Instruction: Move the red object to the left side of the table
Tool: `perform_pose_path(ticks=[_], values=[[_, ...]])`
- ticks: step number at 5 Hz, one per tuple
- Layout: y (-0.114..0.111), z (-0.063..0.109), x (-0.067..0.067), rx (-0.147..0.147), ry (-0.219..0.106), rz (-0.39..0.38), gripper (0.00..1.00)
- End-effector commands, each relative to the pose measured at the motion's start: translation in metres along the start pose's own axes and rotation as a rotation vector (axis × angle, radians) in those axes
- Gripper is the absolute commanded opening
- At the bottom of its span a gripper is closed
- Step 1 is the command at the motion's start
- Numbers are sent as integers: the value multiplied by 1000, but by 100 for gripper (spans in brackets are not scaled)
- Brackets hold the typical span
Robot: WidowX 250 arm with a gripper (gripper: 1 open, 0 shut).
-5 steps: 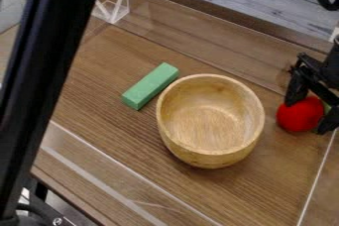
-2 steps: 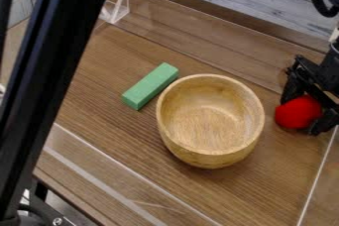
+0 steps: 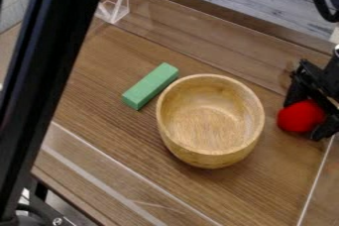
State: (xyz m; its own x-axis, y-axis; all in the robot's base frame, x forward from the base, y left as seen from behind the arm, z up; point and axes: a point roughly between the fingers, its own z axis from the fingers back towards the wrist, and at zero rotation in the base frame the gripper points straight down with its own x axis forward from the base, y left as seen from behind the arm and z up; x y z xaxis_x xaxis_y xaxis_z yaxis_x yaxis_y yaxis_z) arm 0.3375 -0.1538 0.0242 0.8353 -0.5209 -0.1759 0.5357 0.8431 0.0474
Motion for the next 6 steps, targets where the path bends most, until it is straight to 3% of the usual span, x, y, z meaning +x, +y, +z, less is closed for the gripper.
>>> perform_pose_path(ticks=[1, 6], values=[[-5, 24, 2, 22, -73, -30, 100], [2, 28, 4, 61, -109, -41, 100]])
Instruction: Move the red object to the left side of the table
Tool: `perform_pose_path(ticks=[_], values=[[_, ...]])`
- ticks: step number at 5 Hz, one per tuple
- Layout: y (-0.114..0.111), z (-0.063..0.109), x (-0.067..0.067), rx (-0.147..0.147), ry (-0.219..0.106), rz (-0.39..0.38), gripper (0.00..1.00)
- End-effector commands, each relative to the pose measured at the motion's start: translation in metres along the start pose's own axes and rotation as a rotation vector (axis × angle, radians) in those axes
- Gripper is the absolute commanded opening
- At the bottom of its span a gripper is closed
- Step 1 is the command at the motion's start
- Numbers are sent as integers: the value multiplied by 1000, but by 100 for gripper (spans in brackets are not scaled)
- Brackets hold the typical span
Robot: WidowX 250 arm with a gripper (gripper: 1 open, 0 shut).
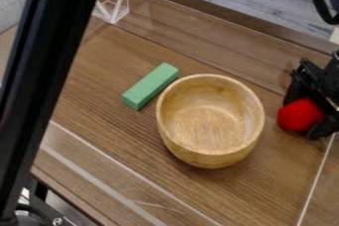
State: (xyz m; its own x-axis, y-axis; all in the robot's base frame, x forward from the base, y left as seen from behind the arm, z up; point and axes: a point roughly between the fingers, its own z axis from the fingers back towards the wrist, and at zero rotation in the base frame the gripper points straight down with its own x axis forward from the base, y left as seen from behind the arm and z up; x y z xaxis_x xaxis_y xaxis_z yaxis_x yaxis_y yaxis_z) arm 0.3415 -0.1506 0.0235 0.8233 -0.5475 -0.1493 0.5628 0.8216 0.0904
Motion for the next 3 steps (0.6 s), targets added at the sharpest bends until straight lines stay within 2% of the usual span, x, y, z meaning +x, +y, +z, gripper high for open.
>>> perform_pose_path(ticks=[1, 2, 3], values=[[6, 56, -6, 43, -125, 6, 0], [26, 89, -26, 73, -188, 58, 0], [60, 108, -50, 100, -211, 151, 0]])
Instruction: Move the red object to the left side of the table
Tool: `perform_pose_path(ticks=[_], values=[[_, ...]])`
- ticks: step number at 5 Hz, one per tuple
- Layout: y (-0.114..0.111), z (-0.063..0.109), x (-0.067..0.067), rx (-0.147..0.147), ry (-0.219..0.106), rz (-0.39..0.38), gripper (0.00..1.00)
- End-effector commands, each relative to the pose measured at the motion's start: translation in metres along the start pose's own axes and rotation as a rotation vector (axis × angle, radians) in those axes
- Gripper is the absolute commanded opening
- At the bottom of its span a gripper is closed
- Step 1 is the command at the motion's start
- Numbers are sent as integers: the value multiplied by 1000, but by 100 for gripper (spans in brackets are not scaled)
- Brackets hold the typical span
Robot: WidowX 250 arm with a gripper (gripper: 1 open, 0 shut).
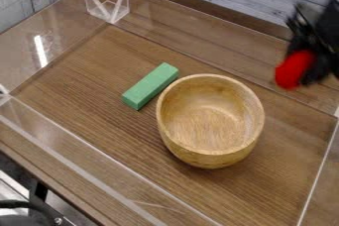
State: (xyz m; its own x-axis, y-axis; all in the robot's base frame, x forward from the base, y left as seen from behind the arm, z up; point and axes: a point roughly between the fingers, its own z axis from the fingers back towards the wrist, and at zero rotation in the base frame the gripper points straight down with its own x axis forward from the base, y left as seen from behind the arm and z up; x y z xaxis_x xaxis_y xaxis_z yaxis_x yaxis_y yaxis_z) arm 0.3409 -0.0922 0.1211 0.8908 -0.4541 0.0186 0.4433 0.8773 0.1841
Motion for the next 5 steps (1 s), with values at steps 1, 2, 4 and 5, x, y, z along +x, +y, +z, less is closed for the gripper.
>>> perform_pose_path(ticks=[1, 2, 4, 5], values=[[38, 35, -17, 42, -60, 113, 0], [69, 38, -33, 65, -39, 227, 0], [131, 28, -76, 88, 24, 446, 0], [150, 21, -87, 89, 37, 489, 0]])
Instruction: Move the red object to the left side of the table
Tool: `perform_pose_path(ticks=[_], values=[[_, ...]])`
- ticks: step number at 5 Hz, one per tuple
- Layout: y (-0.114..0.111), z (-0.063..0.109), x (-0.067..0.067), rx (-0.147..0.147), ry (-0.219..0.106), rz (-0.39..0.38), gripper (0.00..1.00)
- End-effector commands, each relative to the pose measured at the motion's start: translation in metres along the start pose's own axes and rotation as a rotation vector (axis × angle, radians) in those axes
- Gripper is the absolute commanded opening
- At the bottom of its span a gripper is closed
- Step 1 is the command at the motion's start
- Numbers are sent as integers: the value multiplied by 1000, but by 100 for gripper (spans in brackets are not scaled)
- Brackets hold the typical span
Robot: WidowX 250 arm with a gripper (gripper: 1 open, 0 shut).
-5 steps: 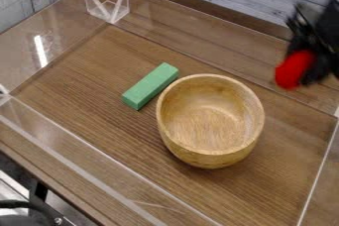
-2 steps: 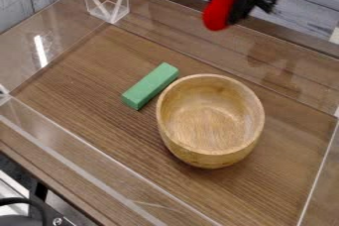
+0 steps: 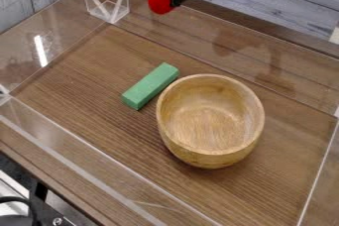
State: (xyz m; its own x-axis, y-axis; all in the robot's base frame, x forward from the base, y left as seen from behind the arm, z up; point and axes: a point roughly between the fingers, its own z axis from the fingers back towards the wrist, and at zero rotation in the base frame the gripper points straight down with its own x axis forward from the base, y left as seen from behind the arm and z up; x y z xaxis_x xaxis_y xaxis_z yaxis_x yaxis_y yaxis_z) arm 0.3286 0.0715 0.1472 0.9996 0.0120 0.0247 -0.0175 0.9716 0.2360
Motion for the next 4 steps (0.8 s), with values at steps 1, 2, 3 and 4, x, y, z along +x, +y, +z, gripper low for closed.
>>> perform_pose_path(ticks=[1, 2, 3, 4], values=[[22, 9, 3, 11, -47, 52, 0], [32, -1, 6, 8, -33, 83, 0], [44, -8, 9, 5, -20, 119, 0], [55, -16, 14, 2, -10, 148, 0]])
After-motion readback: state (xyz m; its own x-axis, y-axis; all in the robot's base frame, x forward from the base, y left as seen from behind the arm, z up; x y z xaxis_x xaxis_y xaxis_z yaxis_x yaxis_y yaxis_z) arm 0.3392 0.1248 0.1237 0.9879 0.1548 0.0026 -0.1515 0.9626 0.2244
